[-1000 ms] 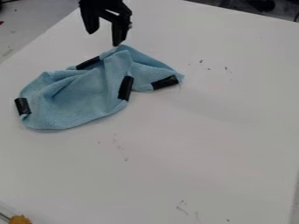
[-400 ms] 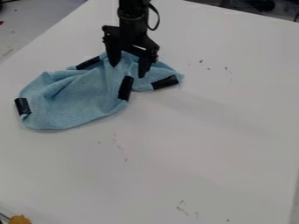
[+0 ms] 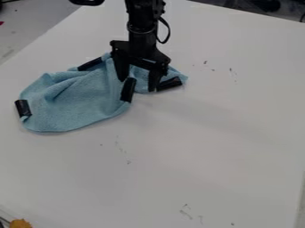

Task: Unfold the cloth from center to bottom right

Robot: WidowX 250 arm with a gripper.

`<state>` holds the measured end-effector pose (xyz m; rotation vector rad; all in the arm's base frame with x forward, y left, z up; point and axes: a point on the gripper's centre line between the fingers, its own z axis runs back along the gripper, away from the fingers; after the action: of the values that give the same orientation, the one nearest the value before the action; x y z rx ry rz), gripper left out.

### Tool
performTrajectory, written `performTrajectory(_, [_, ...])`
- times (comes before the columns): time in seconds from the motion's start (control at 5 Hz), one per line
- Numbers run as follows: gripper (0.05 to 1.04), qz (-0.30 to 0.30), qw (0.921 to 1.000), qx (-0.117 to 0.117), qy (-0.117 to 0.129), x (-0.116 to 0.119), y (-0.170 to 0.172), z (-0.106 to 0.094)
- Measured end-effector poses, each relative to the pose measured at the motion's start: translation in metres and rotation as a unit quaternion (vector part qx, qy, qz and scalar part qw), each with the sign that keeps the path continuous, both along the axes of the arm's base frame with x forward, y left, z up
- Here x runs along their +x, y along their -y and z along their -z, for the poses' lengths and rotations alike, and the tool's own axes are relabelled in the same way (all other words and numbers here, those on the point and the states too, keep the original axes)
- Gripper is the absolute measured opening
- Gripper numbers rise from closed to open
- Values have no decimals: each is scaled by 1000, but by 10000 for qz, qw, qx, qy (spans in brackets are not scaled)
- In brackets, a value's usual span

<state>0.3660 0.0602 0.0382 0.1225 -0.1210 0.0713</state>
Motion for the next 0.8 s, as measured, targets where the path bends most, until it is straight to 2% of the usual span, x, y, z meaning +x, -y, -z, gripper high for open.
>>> performTrajectory(0.2, [1000,-62,10000,3,-62,-4,-1,4])
performTrajectory(0.4, [1000,-103,9999,-113,-18,-6,-5,7])
performTrajectory(0.6, [955,-190,9995,-230,59,-5,-11,7])
performTrajectory(0.8, [787,-225,9990,-367,143,-4,-14,7])
